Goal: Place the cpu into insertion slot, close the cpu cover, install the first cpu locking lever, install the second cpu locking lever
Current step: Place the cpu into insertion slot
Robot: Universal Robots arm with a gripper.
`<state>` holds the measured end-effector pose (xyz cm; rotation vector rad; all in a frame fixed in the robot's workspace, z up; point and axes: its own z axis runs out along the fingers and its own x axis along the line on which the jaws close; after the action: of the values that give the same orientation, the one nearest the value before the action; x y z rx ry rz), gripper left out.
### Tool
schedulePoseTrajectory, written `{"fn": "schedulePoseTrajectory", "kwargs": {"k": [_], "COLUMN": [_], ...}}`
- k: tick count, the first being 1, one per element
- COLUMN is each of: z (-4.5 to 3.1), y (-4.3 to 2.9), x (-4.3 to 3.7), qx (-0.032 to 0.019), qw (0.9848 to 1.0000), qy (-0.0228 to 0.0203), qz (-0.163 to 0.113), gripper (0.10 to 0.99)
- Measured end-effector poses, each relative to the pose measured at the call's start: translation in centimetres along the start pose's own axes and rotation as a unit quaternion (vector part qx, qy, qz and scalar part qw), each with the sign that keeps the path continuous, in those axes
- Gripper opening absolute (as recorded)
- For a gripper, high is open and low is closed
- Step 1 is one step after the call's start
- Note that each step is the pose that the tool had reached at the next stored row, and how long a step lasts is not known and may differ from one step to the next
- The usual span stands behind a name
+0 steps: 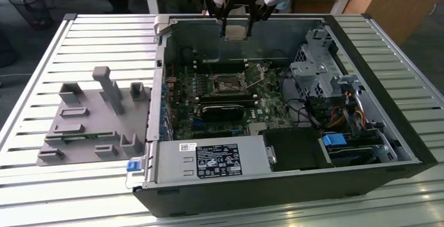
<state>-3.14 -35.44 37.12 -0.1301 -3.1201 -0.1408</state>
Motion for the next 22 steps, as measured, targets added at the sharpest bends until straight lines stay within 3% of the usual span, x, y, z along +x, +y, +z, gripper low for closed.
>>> {"fn": "schedulePoseTrajectory", "kwargs": {"k": [22], "z": [0.06], "y": [-0.01], "x": [0.00], "qx": [-0.0004], "qw": [0.9997], "qy": [-0.0020], "qz": [0.022], "gripper": [0.541]}}
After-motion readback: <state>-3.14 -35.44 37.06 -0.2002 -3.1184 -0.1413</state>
